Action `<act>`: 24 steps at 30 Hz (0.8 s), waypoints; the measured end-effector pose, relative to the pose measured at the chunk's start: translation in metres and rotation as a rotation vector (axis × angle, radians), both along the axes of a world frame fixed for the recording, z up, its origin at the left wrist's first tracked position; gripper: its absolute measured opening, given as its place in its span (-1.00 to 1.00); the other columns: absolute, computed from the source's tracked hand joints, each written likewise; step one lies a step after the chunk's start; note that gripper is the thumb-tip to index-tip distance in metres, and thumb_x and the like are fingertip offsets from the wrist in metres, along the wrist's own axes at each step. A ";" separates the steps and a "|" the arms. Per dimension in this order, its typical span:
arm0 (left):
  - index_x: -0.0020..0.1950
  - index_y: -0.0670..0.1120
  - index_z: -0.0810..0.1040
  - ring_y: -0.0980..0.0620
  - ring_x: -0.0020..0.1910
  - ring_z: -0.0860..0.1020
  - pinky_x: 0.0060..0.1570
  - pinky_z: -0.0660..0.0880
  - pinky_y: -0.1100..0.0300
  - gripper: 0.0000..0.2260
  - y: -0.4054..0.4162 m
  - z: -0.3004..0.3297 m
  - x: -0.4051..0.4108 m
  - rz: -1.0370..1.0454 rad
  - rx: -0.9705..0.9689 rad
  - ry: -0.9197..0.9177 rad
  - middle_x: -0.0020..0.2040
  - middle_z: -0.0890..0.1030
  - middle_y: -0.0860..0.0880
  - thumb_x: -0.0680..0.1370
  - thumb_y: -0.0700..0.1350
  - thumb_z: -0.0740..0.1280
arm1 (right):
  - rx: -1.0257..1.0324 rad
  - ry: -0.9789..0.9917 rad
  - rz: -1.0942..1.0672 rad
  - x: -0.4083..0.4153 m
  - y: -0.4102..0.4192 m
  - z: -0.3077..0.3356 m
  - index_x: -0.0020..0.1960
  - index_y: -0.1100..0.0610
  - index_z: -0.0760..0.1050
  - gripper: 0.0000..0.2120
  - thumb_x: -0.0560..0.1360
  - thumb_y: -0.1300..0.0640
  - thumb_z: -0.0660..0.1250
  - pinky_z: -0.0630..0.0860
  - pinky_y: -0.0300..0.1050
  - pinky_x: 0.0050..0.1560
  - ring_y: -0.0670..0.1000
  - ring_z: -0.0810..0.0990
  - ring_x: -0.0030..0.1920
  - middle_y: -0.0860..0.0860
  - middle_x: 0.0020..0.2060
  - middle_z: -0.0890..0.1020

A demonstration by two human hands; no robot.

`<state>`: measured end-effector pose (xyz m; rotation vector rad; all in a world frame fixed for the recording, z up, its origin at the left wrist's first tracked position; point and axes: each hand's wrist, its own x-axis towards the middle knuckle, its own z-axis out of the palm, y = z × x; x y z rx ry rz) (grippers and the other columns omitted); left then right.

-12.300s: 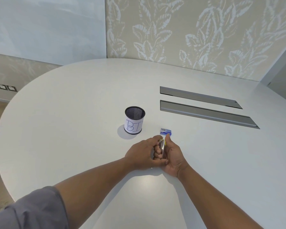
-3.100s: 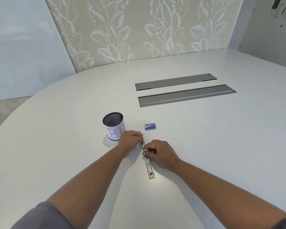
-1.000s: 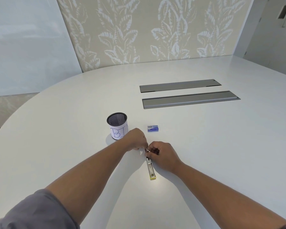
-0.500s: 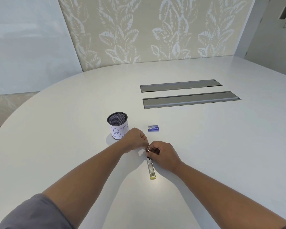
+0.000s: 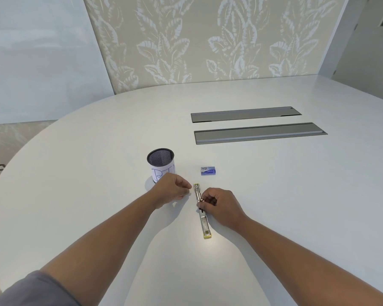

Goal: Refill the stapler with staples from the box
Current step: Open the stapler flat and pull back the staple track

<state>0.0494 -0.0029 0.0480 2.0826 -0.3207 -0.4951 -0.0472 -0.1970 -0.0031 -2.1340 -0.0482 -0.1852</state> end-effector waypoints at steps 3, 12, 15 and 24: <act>-0.10 -0.09 0.72 0.12 -0.31 0.61 -0.16 0.58 0.20 -0.94 0.002 -0.003 -0.001 -0.056 0.155 -0.157 -0.27 0.69 0.01 0.48 -0.23 0.48 | 0.002 0.004 0.000 0.000 0.000 0.000 -0.17 -0.05 0.56 -0.89 0.43 0.02 0.49 0.56 -0.06 -0.17 -0.08 0.62 -0.33 -0.09 -0.32 0.71; -0.08 -0.09 0.71 0.20 -0.24 0.57 -0.28 0.39 0.51 -0.95 -0.001 -0.006 -0.007 -0.121 0.290 -0.347 -0.12 0.70 0.02 0.51 -0.20 0.45 | -0.008 -0.012 -0.008 -0.002 0.000 0.003 -0.20 -0.11 0.54 -0.87 0.42 0.02 0.50 0.47 -0.21 -0.25 -0.18 0.50 -0.39 -0.10 -0.35 0.68; -0.09 -0.08 0.72 0.23 -0.28 0.56 -0.28 0.42 0.51 -0.94 0.001 -0.006 -0.008 -0.113 0.272 -0.336 -0.15 0.71 0.04 0.51 -0.20 0.45 | -0.004 -0.012 -0.010 -0.002 0.001 0.004 -0.19 -0.11 0.55 -0.88 0.42 0.02 0.49 0.44 -0.26 -0.26 -0.18 0.51 -0.40 -0.14 -0.36 0.68; -0.08 -0.07 0.66 0.08 -0.19 0.58 -0.17 0.50 0.34 -0.96 0.000 -0.006 -0.008 -0.184 0.312 -0.343 -0.13 0.69 -0.01 0.53 -0.19 0.42 | -0.003 0.002 -0.006 -0.003 0.001 0.004 -0.18 -0.06 0.56 -0.89 0.43 0.04 0.50 0.52 -0.15 -0.21 -0.19 0.56 -0.38 -0.13 -0.34 0.69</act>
